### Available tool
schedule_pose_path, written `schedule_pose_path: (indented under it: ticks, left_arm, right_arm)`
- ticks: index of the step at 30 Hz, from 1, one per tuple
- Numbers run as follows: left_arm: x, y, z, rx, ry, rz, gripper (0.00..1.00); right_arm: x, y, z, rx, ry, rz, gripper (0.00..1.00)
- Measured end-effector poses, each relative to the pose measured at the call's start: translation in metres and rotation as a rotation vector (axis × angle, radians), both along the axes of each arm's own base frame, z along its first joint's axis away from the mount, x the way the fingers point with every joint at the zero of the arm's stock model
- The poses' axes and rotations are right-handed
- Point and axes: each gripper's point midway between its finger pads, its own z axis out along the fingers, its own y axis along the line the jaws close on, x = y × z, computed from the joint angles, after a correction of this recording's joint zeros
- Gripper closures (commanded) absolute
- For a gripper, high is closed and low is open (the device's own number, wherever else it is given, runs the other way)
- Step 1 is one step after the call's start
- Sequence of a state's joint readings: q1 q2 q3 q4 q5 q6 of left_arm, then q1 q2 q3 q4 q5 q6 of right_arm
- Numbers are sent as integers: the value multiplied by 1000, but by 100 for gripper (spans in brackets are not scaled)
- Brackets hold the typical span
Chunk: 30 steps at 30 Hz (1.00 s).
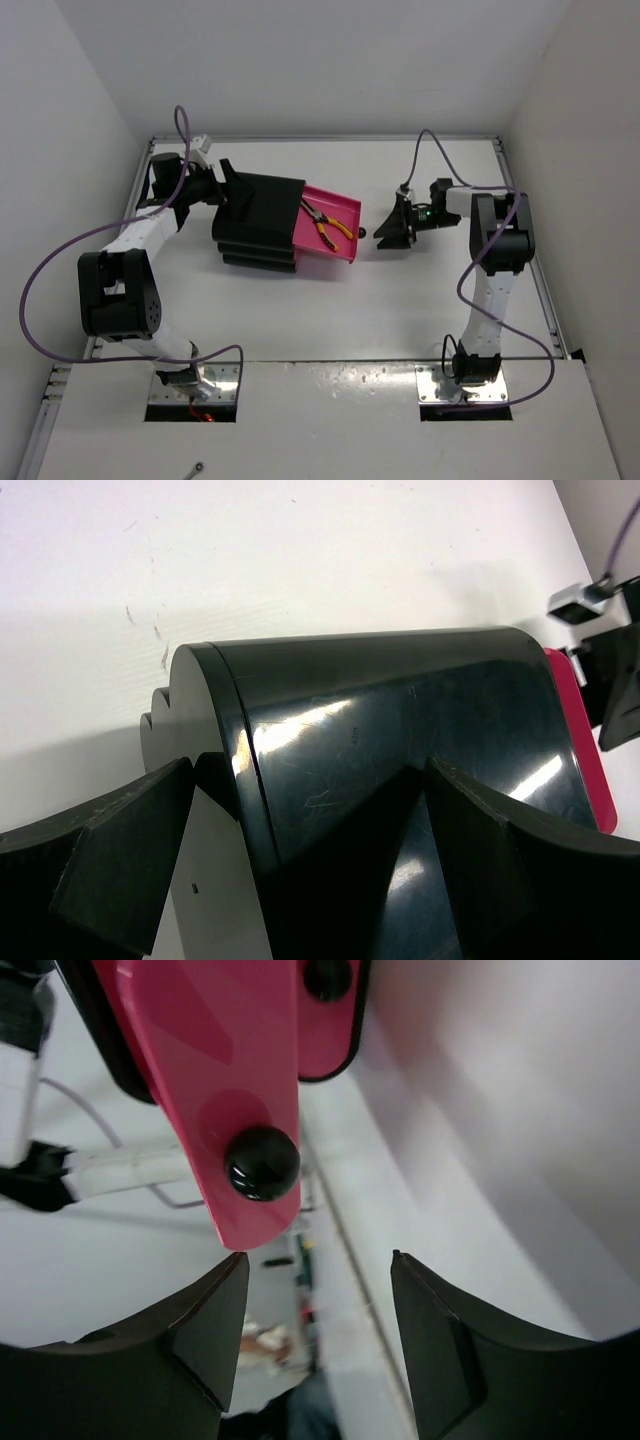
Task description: Sort the tools into containers
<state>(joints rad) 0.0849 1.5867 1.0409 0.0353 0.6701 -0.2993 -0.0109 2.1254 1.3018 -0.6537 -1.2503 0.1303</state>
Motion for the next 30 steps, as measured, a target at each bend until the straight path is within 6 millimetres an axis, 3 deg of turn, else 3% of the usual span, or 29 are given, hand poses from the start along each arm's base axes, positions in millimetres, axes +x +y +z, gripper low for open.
schedule_pose_path:
  ticks: [4, 13, 30]
  left_arm:
    - [0, 0, 0, 0, -1, 0, 0]
    - [1, 0, -7, -5, 13, -5, 0]
    - [2, -1, -8, -9, 9, -11, 0]
  right_arm:
    - [-15, 6, -6, 106, 91, 34, 45]
    - [-12, 11, -9, 201, 106, 63, 45]
    - [0, 38, 5, 221, 6, 161, 48]
